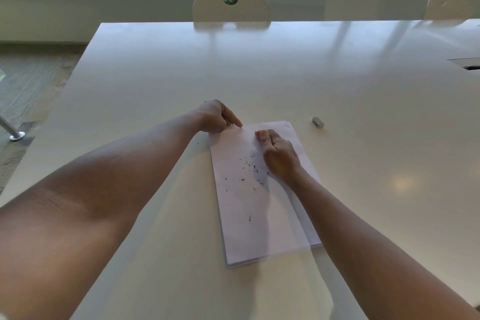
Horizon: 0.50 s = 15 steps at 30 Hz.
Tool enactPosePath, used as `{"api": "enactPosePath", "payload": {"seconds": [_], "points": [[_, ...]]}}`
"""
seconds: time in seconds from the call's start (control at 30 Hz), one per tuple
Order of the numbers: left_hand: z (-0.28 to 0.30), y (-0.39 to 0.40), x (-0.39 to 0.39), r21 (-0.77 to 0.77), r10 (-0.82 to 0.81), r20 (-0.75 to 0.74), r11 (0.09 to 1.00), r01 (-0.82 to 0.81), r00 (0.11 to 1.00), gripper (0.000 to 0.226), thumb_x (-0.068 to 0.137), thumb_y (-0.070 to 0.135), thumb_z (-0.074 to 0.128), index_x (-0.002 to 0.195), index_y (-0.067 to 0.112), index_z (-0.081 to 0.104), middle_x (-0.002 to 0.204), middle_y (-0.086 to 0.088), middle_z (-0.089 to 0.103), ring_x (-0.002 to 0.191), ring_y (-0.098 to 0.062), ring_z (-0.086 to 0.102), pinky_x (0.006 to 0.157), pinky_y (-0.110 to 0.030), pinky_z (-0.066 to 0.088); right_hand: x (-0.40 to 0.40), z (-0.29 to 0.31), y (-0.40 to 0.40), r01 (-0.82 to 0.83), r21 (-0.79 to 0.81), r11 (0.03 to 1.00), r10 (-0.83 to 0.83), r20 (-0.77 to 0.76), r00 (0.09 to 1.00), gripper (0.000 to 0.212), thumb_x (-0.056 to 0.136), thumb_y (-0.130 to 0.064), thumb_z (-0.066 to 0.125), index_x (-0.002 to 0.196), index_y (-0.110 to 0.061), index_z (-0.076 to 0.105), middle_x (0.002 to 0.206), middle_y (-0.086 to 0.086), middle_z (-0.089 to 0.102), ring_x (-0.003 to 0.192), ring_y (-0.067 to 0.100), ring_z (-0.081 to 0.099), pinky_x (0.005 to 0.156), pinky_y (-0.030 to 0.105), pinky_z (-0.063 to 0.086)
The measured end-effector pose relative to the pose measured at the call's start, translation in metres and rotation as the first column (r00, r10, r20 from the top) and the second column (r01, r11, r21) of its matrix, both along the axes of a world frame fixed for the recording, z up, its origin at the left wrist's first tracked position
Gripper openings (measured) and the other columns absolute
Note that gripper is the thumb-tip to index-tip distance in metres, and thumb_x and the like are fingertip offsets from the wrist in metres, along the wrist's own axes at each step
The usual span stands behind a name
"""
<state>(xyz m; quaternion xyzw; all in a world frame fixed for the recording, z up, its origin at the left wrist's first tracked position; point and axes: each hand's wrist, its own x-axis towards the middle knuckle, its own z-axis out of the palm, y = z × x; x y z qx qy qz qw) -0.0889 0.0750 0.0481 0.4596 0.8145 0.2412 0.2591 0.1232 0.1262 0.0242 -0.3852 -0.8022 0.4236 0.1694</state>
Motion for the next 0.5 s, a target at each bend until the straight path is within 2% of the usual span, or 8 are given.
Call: {"api": "enactPosePath", "payload": {"seconds": [0.07, 0.1, 0.17, 0.2, 0.27, 0.4, 0.5], "points": [[0.0, 0.002, 0.008, 0.032, -0.024, -0.058, 0.999, 0.026, 0.998, 0.051, 0.089, -0.003, 0.051, 0.107, 0.035, 0.08, 0.086, 0.016, 0.066, 0.076, -0.001, 0.057, 0.066, -0.009, 0.044, 0.001, -0.002, 0.001, 0.007, -0.006, 1.0, -0.007, -0.019, 1.0, 0.038, 0.106, -0.04, 0.034, 0.125, -0.022, 0.061, 0.123, 0.003, 0.066, 0.116, 0.022, 0.057, 0.085, 0.025, 0.036], [-0.002, 0.003, 0.012, 0.059, -0.045, -0.091, 0.997, 0.051, 0.995, 0.049, 0.09, 0.0, 0.053, 0.108, 0.038, 0.079, 0.089, 0.016, 0.067, 0.077, 0.0, 0.056, 0.071, -0.01, 0.046, 0.001, -0.003, 0.001, 0.008, -0.004, 1.0, -0.008, -0.024, 1.0, 0.037, 0.106, -0.04, 0.034, 0.123, -0.022, 0.062, 0.121, 0.004, 0.066, 0.114, 0.022, 0.057, 0.084, 0.026, 0.037], [-0.011, 0.008, 0.018, 0.119, -0.109, -0.174, 0.984, 0.131, 0.979, 0.037, 0.093, 0.012, 0.061, 0.112, 0.039, 0.078, 0.111, 0.01, 0.07, 0.096, -0.007, 0.057, 0.094, -0.021, 0.046, 0.001, -0.002, 0.0, 0.004, -0.004, 1.0, -0.004, -0.028, 1.0, 0.036, 0.106, -0.04, 0.034, 0.122, -0.022, 0.062, 0.118, 0.006, 0.066, 0.111, 0.024, 0.058, 0.084, 0.028, 0.039], [-0.017, 0.011, 0.019, 0.139, -0.137, -0.212, 0.976, 0.168, 0.968, 0.033, 0.096, 0.018, 0.062, 0.116, 0.04, 0.076, 0.121, 0.008, 0.068, 0.109, -0.011, 0.054, 0.104, -0.024, 0.039, 0.001, -0.002, 0.0, 0.002, -0.004, 1.0, -0.002, -0.024, 1.0, 0.036, 0.106, -0.04, 0.034, 0.122, -0.023, 0.061, 0.118, 0.007, 0.066, 0.111, 0.025, 0.058, 0.083, 0.029, 0.039], [-0.027, 0.016, 0.022, 0.153, -0.165, -0.269, 0.965, 0.211, 0.949, 0.03, 0.1, 0.026, 0.06, 0.123, 0.041, 0.073, 0.134, 0.011, 0.063, 0.128, -0.016, 0.044, 0.112, -0.029, 0.029, 0.002, -0.001, 0.0, -0.005, -0.005, 1.0, 0.005, -0.011, 1.0, 0.036, 0.106, -0.041, 0.034, 0.125, -0.024, 0.06, 0.119, 0.008, 0.065, 0.111, 0.025, 0.057, 0.083, 0.029, 0.038], [-0.037, 0.019, 0.026, 0.141, -0.192, -0.334, 0.958, 0.251, 0.923, 0.036, 0.104, 0.027, 0.053, 0.133, 0.043, 0.066, 0.144, 0.018, 0.056, 0.135, -0.016, 0.036, 0.112, -0.038, 0.025, 0.003, 0.004, -0.003, -0.026, 0.014, 1.0, 0.026, 0.005, 1.0, 0.033, 0.107, -0.035, 0.035, 0.125, -0.023, 0.059, 0.108, -0.001, 0.062, 0.106, 0.02, 0.055, 0.083, 0.027, 0.036], [-0.042, 0.017, 0.028, 0.133, -0.176, -0.336, 0.964, 0.231, 0.925, 0.043, 0.106, 0.022, 0.043, 0.135, 0.048, 0.062, 0.147, 0.02, 0.051, 0.135, -0.013, 0.032, 0.108, -0.035, 0.022, 0.003, 0.006, -0.004, -0.03, 0.037, 0.999, 0.029, 0.024, 0.999, 0.032, 0.107, -0.032, 0.035, 0.125, -0.021, 0.058, 0.117, 0.004, 0.064, 0.105, 0.019, 0.054, 0.085, 0.028, 0.037]]}}
